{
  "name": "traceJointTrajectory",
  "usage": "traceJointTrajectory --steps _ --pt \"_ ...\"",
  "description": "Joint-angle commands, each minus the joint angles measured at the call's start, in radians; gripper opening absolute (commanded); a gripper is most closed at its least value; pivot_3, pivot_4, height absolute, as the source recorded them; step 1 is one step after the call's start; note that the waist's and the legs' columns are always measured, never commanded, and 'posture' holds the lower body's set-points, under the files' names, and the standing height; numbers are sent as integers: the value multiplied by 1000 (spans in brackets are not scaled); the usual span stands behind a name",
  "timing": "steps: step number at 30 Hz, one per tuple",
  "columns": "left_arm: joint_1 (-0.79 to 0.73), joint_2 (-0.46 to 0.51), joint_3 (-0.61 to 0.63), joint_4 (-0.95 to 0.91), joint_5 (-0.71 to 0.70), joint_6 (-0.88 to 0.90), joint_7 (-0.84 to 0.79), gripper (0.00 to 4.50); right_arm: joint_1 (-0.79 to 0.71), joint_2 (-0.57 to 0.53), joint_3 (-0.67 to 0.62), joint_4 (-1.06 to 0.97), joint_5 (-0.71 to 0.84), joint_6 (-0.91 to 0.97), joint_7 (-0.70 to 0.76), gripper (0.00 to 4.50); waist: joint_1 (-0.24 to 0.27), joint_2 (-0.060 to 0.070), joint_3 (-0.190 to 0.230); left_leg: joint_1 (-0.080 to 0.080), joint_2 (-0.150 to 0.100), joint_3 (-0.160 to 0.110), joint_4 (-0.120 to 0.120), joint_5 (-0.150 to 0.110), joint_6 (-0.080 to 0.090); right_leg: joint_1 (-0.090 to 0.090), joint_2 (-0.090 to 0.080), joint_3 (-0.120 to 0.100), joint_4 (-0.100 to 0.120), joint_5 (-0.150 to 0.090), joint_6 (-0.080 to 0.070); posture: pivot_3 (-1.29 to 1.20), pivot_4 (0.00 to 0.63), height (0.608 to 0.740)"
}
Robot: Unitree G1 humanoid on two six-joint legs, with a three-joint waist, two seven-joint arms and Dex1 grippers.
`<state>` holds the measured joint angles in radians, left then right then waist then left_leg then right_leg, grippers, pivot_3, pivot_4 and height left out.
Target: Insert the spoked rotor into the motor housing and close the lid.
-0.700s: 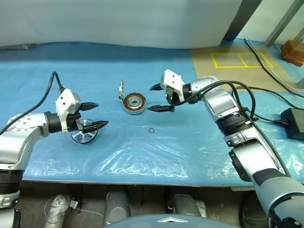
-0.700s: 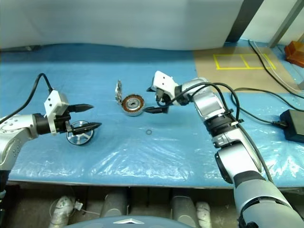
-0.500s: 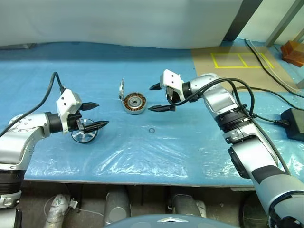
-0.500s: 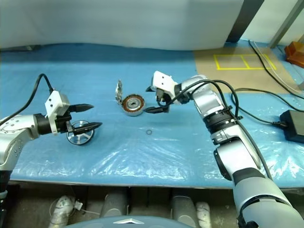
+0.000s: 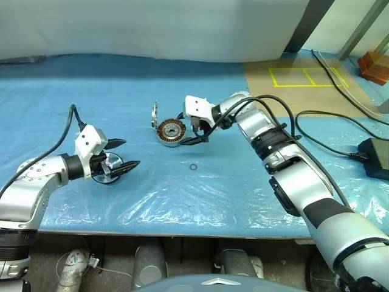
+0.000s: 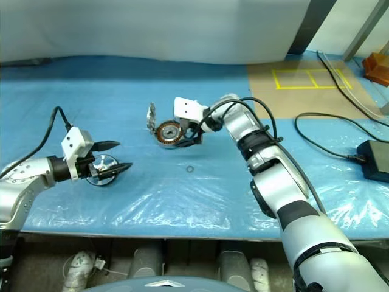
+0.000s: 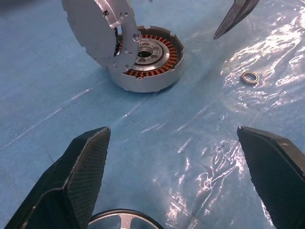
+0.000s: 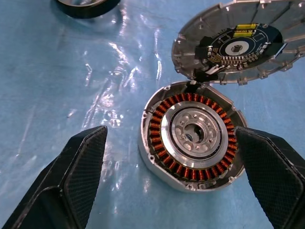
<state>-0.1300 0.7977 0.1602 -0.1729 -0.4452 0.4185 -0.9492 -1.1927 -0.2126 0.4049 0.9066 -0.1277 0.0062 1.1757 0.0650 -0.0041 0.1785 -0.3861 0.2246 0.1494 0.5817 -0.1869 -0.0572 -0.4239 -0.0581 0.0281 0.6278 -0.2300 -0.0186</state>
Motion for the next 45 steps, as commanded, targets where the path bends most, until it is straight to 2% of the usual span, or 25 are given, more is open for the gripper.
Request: traceJointTrajectory --steps 1,13,16,37,44,45 --pt "16 -2 34 -51 -4 -13 20 4483 -76 44 -26 106 -14 -8 -43 4500 0 0 0 0 0 0 0 0 0 0 0 0 0 0 0 0 150 740" --pt "64 -27 37 -93 -3 -11 70 4483 -113 120 -16 276 -100 -96 -61 4500 1 0 0 -1 1 0 0 0 0 -2 0 -1 4 -2 -3 0 150 740" --pt "75 -31 31 -101 1 -14 79 4483 -113 129 -5 307 -136 -112 -114 4500 1 0 0 0 1 0 2 0 0 -3 0 -1 8 -3 -5 0 150 740" --pt "50 -75 -34 -125 26 -1 114 4483 -82 175 37 377 -274 -188 -194 4500 0 0 0 -1 2 0 6 0 0 -6 0 0 14 -4 -6 0 150 740" --pt "45 -91 -28 -142 34 -1 147 4500 -102 185 48 385 -307 -172 -241 2303 -1 0 0 -1 2 0 6 0 0 -6 0 0 14 -4 -6 0 150 740" --pt "46 -93 -29 -147 33 1 151 4500 -107 190 41 386 -303 -157 -250 2303 -2 0 0 -1 2 0 6 0 0 -6 0 0 14 -4 -6 0 150 740"
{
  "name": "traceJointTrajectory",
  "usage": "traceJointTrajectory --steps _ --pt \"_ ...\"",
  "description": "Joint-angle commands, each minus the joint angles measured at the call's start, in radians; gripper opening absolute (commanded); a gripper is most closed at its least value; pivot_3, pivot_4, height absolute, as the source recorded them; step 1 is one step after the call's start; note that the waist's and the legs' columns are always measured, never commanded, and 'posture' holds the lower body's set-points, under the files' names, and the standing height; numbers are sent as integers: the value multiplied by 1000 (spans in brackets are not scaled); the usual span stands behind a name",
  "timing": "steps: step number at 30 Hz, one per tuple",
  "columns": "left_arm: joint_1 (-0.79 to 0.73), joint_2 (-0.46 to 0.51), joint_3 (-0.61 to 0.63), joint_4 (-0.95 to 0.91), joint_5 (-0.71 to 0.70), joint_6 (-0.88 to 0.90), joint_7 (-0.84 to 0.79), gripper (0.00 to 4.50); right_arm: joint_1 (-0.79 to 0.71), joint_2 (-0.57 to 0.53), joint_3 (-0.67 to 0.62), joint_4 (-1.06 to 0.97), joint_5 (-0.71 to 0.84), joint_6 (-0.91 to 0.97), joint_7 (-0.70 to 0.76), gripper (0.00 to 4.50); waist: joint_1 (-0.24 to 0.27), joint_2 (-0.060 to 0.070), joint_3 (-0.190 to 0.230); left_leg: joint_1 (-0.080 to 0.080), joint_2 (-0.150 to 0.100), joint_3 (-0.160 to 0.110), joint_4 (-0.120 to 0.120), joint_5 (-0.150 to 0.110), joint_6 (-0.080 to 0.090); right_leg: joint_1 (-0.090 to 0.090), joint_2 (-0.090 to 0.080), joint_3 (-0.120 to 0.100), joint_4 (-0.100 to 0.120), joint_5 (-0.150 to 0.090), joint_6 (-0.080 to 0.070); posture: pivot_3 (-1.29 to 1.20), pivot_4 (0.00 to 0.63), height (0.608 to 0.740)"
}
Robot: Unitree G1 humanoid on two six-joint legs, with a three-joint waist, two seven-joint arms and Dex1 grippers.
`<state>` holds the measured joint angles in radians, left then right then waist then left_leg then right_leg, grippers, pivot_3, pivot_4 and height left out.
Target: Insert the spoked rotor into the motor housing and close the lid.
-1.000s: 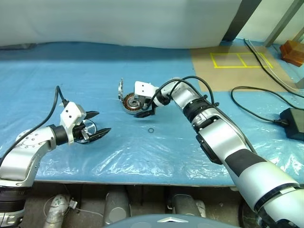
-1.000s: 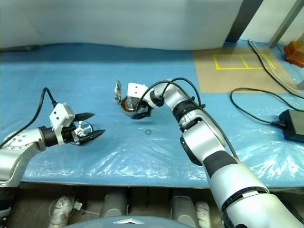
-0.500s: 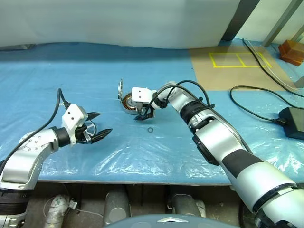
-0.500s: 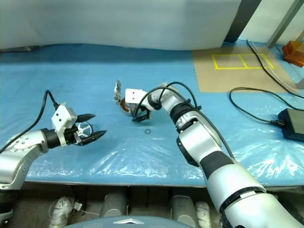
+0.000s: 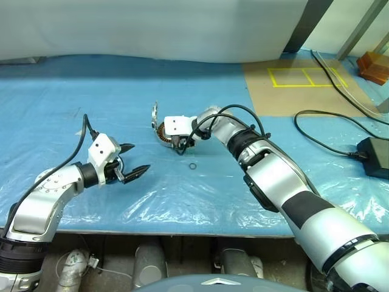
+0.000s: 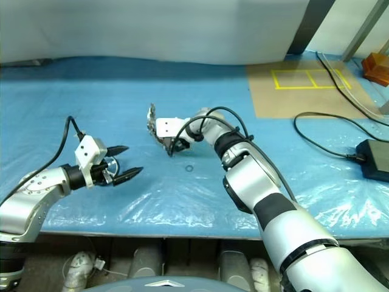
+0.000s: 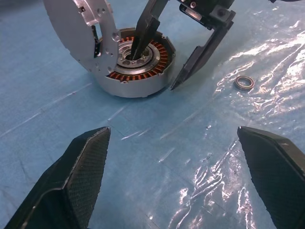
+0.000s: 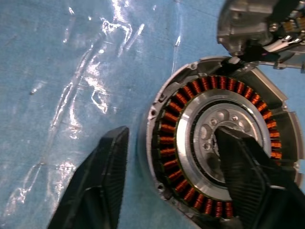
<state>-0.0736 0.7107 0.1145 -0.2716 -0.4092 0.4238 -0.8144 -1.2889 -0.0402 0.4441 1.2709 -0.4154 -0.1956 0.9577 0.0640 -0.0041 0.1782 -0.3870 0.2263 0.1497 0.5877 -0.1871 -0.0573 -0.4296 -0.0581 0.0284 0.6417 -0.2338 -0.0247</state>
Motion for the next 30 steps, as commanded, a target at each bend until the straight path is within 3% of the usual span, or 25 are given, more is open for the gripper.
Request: traceJointTrajectory --steps 1,4,7,11,15,25,27,30 --pt "-8 -9 17 -53 -6 -3 19 4500 -15 20 -6 21 -9 53 -40 2303 -3 0 0 1 0 0 0 0 0 0 0 0 0 0 0 0 150 740" --pt "1 -12 18 -61 -5 -1 28 4500 -29 28 -27 21 0 108 -96 2303 -10 0 0 1 0 0 0 0 0 0 0 0 1 0 0 0 150 740" --pt "7 -3 42 -67 -8 -1 35 4500 -46 33 -60 12 31 188 -55 2303 -12 0 0 1 0 0 0 0 0 0 0 0 2 0 0 0 150 740" --pt "0 31 126 -46 -29 5 32 4500 -79 47 -119 -58 112 405 113 2303 -11 0 0 0 1 0 1 0 0 0 0 0 2 0 0 0 150 740" --pt "12 52 168 -33 -34 8 21 4500 -76 57 -144 -244 180 747 248 2303 -16 0 0 -2 1 0 2 0 0 -1 1 0 0 0 0 0 150 740" --pt "48 18 132 -58 -26 16 31 4500 -17 133 -119 -628 262 1520 63 2303 -15 0 0 -8 3 -1 -1 0 -1 -7 3 -2 -1 2 3 0 150 740" --pt "48 15 125 -54 -22 15 33 4500 3 129 -86 -720 314 1599 74 2303 -15 0 0 -8 3 -1 -1 0 -2 -7 3 -2 -1 1 3 0 150 740" --pt "47 16 119 -52 -19 13 32 4500 30 74 -43 -781 332 1500 56 2303 -13 0 0 -7 3 -1 -1 0 -2 -7 3 -2 0 2 4 0 150 740"
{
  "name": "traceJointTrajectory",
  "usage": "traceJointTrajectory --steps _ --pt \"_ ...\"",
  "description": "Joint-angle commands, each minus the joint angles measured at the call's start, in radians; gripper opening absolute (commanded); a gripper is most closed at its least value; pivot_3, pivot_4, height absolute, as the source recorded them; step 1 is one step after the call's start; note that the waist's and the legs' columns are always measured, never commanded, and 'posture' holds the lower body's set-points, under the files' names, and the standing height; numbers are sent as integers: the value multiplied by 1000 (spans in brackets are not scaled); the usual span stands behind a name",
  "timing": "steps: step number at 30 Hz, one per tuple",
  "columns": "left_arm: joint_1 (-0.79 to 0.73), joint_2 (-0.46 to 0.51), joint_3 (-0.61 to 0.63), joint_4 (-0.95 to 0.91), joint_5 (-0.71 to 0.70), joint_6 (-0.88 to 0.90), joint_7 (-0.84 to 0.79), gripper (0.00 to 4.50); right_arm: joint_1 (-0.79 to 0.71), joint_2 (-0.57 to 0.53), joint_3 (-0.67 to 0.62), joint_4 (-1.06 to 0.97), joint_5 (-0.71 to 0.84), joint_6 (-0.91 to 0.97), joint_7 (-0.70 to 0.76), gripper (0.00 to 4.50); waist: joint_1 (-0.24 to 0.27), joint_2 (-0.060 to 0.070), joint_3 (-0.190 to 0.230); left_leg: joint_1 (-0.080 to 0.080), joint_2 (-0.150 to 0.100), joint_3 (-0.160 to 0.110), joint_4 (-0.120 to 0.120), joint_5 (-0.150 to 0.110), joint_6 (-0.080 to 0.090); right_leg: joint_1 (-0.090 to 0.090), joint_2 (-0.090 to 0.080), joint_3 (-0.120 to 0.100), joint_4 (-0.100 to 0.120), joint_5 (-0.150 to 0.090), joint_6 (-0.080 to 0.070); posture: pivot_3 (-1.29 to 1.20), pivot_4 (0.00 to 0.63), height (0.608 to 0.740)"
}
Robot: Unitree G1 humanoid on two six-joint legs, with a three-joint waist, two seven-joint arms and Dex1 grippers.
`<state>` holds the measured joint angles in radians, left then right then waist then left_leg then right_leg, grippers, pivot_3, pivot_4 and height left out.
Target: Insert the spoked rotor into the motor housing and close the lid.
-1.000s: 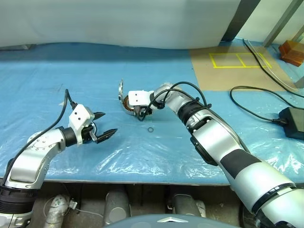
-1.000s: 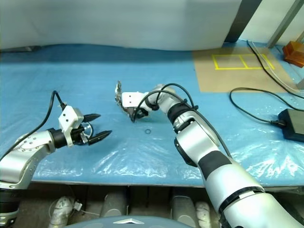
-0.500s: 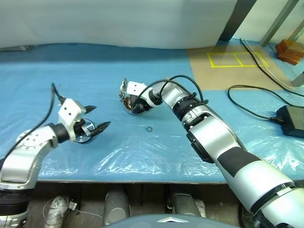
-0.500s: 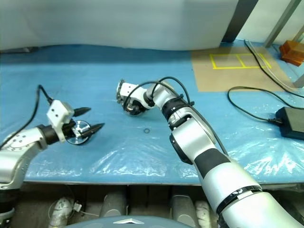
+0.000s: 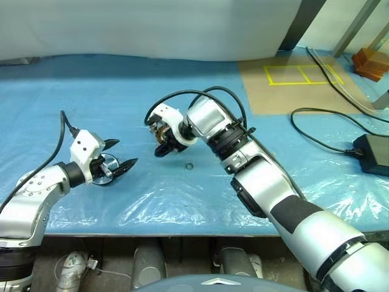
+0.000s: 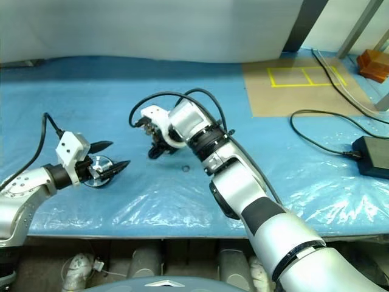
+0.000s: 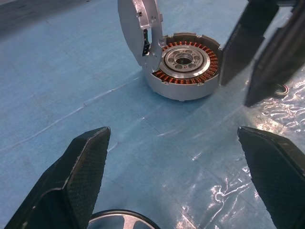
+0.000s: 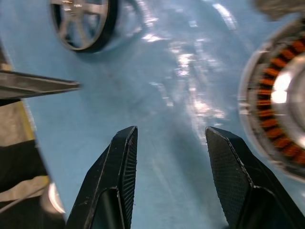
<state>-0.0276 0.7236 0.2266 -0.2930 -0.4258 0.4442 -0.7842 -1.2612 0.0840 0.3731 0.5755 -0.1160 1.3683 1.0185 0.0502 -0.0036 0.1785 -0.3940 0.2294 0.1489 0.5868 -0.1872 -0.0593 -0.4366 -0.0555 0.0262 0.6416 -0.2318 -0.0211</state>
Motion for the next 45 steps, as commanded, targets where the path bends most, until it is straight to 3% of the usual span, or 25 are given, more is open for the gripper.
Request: traceJointTrajectory --steps 1,7,11,15,30,45 --pt "0 4 8 -31 -3 -8 1 4500 1 -73 27 -109 49 -107 7 2303 4 0 0 0 0 0 0 0 0 0 0 0 0 0 0 0 150 740" --pt "5 2 15 -33 -7 -8 -1 4500 -11 -194 32 -153 126 -329 92 2303 18 0 0 0 -1 0 0 0 0 0 -1 1 0 1 1 0 150 740" --pt "-4 0 10 -32 -9 -6 1 4500 57 -273 144 -81 63 -624 148 3158 18 -2 -1 0 -1 0 0 0 0 1 -1 1 0 1 1 0 150 740" --pt "-16 -1 10 -31 -15 -1 0 4500 56 -271 166 82 31 -823 156 4465 15 -2 -1 0 -1 0 2 0 0 1 -1 1 1 1 1 0 150 740" --pt "1 -4 -11 -14 7 -6 1 4500 -21 -215 142 393 -51 -1152 163 4465 12 -2 -1 -2 0 0 7 0 0 0 -1 1 2 -2 -3 0 150 740" --pt "-3 -24 -29 -16 14 -11 15 4500 24 -221 187 469 -207 -1394 122 4465 12 -2 -1 -2 0 0 10 0 1 0 -1 1 5 -2 -3 0 150 740"
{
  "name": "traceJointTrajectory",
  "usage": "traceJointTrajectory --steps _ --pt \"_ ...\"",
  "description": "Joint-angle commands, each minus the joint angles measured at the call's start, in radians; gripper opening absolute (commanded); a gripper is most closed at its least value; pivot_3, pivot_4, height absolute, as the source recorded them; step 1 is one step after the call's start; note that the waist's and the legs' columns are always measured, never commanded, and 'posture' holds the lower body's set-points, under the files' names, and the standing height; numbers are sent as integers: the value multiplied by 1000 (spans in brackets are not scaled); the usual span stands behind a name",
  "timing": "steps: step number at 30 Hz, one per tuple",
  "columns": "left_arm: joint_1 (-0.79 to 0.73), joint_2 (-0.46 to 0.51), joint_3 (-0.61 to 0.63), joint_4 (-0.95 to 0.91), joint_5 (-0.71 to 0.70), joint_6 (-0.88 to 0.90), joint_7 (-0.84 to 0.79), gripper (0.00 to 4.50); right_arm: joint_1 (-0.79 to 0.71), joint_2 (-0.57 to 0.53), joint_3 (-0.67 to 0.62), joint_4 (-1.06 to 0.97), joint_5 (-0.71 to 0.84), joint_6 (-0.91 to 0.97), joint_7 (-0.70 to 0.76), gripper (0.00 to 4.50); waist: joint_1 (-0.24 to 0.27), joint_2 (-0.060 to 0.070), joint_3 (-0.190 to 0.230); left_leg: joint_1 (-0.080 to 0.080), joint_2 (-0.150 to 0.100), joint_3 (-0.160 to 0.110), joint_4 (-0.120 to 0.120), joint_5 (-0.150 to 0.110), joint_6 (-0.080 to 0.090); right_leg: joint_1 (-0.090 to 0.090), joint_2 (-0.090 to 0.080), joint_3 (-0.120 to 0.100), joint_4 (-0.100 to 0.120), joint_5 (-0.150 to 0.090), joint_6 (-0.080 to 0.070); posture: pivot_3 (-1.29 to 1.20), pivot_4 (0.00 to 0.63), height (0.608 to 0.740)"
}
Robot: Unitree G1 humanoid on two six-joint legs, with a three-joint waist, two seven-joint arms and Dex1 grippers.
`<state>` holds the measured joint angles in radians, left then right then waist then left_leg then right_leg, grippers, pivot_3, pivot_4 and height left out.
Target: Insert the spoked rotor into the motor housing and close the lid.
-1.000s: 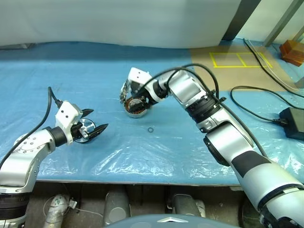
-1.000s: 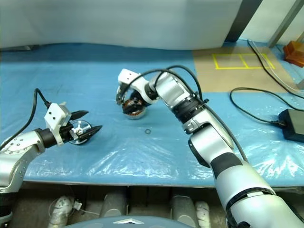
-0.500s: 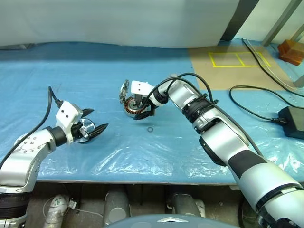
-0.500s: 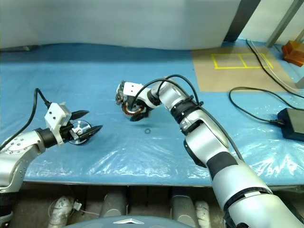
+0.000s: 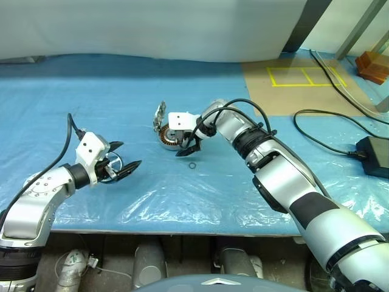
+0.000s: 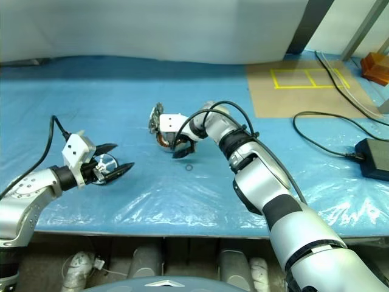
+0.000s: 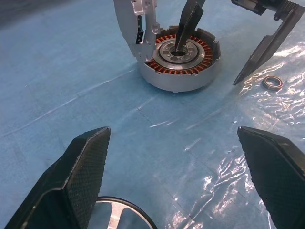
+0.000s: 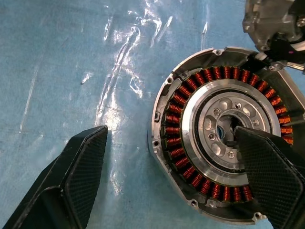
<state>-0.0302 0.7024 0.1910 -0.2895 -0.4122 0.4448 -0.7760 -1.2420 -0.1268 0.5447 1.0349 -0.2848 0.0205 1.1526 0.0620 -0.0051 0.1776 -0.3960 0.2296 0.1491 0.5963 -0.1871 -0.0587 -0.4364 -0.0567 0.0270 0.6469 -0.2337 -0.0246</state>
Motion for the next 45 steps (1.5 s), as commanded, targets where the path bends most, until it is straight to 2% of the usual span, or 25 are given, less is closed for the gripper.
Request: traceJointTrajectory --steps 1,8,11,15,19,24,28,36,41,45 --pt "-2 -4 5 -21 1 -11 8 4500 6 -16 30 15 -64 -80 -32 4465 0 0 0 0 0 0 0 0 0 0 0 0 0 0 0 0 150 740" --pt "-7 -9 -3 -23 9 -13 14 4500 10 -26 67 48 -139 -200 -50 4465 3 0 0 0 0 0 1 0 0 0 -1 0 2 0 0 0 150 740" --pt "-9 -15 -9 -27 8 -12 19 4500 20 -35 79 39 -153 -265 -13 3852 4 0 0 1 0 0 2 0 0 1 -1 0 2 0 0 0 150 740" --pt "-14 -27 -19 -32 7 -11 28 4500 2 -12 63 64 -162 -226 -45 2543 4 0 0 1 0 0 2 0 0 1 -1 0 2 0 0 0 150 740" --pt "-17 -35 -17 -40 3 -9 37 4500 -6 20 14 59 -124 -114 -12 2543 2 0 -1 1 1 0 2 0 0 1 0 0 3 0 0 0 150 740" --pt "-5 -33 -12 -51 -3 -6 39 4500 -17 69 -62 5 -61 150 52 2543 2 0 -1 2 1 0 2 0 0 1 0 0 3 0 -1 0 150 740" --pt "-6 -25 2 -46 -10 -4 39 4500 -35 109 -111 -94 -8 481 119 2543 3 0 0 2 2 0 1 0 0 1 1 0 3 0 -1 0 150 740" --pt "2 -23 6 -53 -9 -1 40 4500 48 96 -42 -369 1 849 144 2543 5 0 0 1 3 0 0 0 0 0 2 -1 1 -1 -1 0 150 740" --pt "6 -27 4 -54 -7 -4 44 4500 15 114 -38 -425 57 1101 124 2543 5 0 0 1 3 0 0 0 0 0 2 -1 1 -1 -1 0 150 740" --pt "9 -31 5 -47 0 -12 51 4500 -45 187 -96 -357 121 1272 29 2543 3 0 0 1 3 0 0 0 -1 0 2 0 1 -1 -1 0 150 740"
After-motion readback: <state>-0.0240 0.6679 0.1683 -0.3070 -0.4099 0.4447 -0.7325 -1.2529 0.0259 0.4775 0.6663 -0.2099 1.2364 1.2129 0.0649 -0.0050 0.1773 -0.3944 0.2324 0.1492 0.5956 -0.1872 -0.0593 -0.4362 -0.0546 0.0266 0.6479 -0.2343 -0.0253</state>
